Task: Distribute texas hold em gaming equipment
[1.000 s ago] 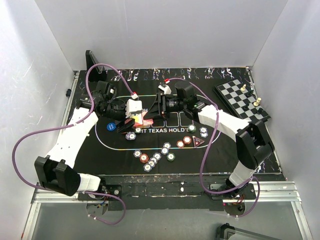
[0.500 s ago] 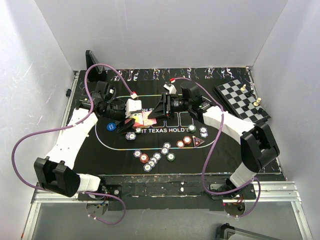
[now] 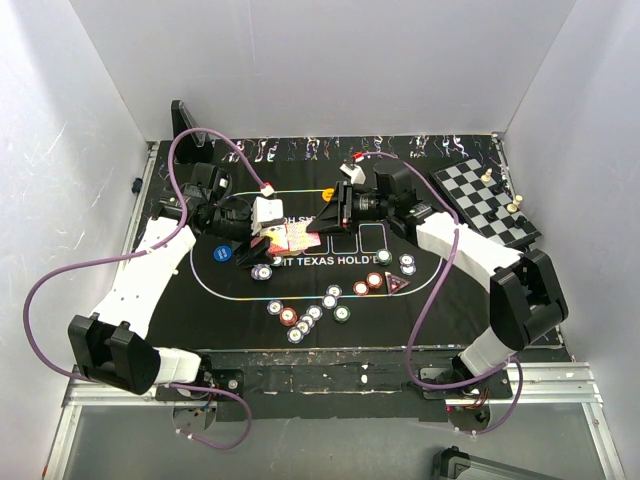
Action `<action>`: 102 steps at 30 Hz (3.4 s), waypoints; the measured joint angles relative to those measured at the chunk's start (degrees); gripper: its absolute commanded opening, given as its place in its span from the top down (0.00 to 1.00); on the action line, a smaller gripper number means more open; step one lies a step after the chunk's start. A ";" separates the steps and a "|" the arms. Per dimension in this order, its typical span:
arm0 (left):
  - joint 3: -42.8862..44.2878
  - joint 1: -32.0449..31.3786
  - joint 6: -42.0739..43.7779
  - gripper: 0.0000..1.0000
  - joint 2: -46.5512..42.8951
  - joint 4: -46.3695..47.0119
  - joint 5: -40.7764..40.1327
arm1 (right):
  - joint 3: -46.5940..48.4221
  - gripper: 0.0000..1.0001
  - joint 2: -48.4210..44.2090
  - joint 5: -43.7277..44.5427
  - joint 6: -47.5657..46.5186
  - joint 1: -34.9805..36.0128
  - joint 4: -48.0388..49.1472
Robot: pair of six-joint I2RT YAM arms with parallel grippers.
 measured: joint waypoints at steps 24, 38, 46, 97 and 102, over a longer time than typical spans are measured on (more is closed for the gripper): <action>-0.02 0.00 -1.55 1.00 -0.11 0.72 0.59 | -0.07 0.99 -4.83 0.79 -1.81 -5.27 -5.18; -0.33 0.00 -1.70 1.00 -0.17 1.20 0.09 | -1.22 0.99 -6.95 -3.10 5.33 -10.97 1.16; -1.11 0.00 -1.90 1.00 -1.46 0.28 -0.61 | 0.52 0.99 -0.81 -4.61 7.69 -13.92 6.71; 0.74 0.00 -11.23 1.00 -5.73 -3.30 -0.11 | 53.09 0.29 59.25 14.99 5.11 8.28 -3.61; 0.74 0.02 -11.47 1.00 -5.73 -3.30 -0.09 | 49.79 0.17 54.51 15.30 2.27 8.07 -6.73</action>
